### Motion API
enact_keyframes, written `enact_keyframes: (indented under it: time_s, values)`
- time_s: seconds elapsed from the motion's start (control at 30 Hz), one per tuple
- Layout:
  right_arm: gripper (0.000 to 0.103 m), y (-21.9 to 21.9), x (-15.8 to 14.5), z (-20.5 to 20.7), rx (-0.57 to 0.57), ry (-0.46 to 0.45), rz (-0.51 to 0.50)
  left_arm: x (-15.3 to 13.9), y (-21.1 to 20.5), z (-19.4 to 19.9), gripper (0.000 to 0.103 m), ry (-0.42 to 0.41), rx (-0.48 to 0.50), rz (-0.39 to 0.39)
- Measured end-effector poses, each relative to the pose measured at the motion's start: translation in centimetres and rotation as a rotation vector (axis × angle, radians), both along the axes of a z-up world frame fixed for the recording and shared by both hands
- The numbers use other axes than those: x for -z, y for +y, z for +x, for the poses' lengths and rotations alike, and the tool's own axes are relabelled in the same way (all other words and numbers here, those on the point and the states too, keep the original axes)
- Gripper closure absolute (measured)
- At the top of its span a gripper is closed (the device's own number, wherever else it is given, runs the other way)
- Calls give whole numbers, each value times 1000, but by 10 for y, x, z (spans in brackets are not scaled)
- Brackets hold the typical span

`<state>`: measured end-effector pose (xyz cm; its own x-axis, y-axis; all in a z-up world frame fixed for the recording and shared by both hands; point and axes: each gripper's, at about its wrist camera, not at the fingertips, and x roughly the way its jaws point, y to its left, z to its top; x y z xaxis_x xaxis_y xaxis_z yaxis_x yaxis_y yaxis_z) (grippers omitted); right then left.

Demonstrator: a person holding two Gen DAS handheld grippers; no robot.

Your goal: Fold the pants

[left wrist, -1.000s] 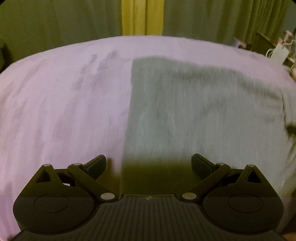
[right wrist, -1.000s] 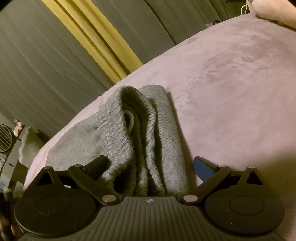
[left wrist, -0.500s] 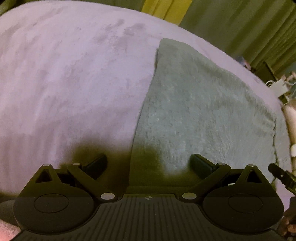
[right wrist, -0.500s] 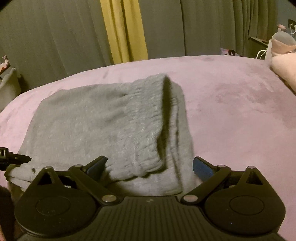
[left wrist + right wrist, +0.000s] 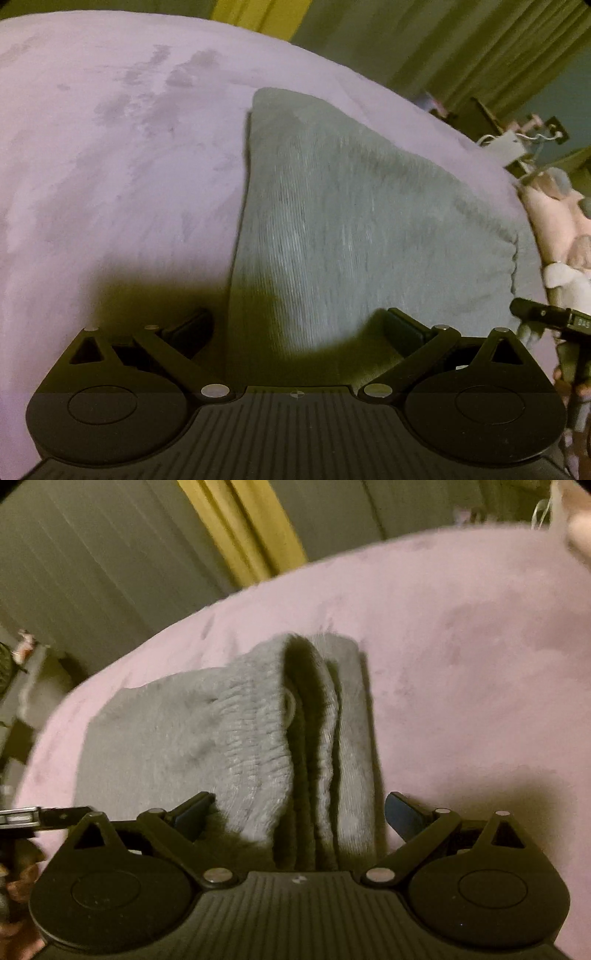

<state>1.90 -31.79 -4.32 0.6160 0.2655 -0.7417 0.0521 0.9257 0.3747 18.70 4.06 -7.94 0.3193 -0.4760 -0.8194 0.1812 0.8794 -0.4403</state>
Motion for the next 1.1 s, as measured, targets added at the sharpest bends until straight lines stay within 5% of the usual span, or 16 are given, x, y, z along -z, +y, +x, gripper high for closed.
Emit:
enact_keyframes:
  time_s: [0.3,0.43,0.63,0.7,0.77,0.9,1.0,1.1]
  values:
    - [4,-32,30,23,-122,47,260,6,-6,30,0,9,148,-137]
    - [4,-33,37,38,-90,55,352,13,-22,36,0,-10,204,-126]
    - [7,-18,37,46,-157,42,342,23,-15,51,0,38,172,-251]
    - [28,-18,35,44,-153,50,348,20,-17,50,0,22,192,-272]
    - [35,-20,36,42,-163,53,379,18,-22,45,0,-8,232,-282]
    - [28,-23,41,51,-166,82,402,24,-41,51,0,-12,246,-212]
    - [10,-13,38,58,-195,76,373,19,-53,58,1,12,210,-191]
    - [16,4,29,54,-184,57,245,13,-57,54,28,-14,194,-146]
